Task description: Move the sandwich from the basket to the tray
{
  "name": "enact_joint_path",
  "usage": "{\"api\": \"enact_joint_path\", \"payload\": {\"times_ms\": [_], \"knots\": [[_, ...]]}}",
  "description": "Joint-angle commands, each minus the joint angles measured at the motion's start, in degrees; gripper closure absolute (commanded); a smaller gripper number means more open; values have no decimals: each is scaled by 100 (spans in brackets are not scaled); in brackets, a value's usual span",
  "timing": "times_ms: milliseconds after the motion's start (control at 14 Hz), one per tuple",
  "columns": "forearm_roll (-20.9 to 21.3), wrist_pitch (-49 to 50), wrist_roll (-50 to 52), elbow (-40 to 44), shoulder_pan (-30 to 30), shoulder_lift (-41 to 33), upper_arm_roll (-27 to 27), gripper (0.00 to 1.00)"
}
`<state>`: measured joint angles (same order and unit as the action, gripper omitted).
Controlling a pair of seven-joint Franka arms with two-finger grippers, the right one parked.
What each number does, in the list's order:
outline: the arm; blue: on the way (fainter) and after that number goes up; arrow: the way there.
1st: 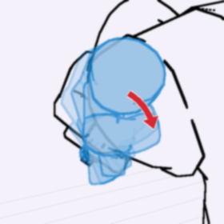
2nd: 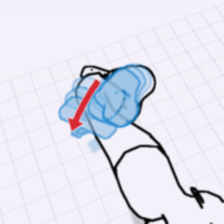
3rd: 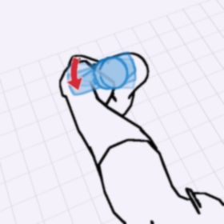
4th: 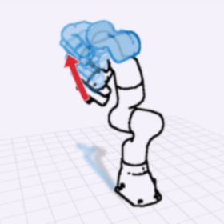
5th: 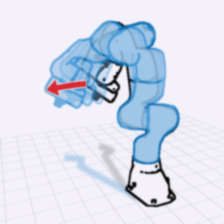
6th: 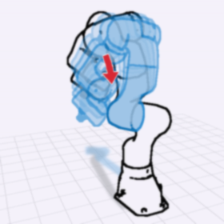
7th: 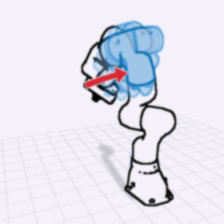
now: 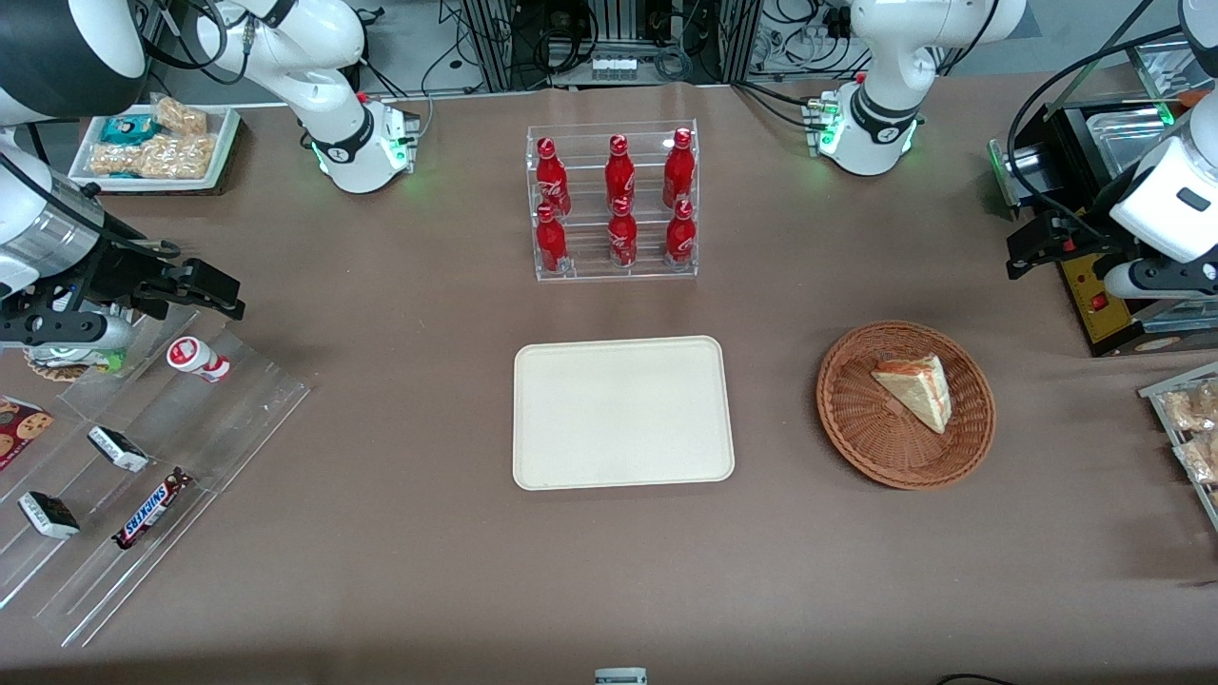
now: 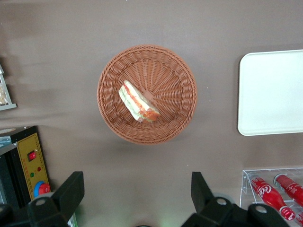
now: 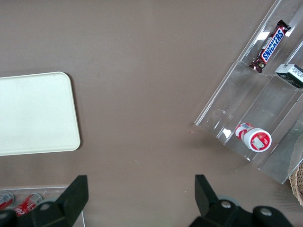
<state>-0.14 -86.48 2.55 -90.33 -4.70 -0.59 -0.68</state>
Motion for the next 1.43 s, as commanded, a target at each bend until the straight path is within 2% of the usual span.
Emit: {"api": "enact_joint_path", "payload": {"times_ms": [0,357,500,786,1143,1357], "knots": [[-21,106,-9,25,39,67,24,0],[-4,-438,264,-694,21,129,33,0],[5,-1061,264,-1291,21,129,24,0],[5,-2948,578,-2811,65,85,7,0],[5,-4962,2667,-3955,153,261,-63,0],[5,-5712,4669,-4150,153,716,-64,0]]}}
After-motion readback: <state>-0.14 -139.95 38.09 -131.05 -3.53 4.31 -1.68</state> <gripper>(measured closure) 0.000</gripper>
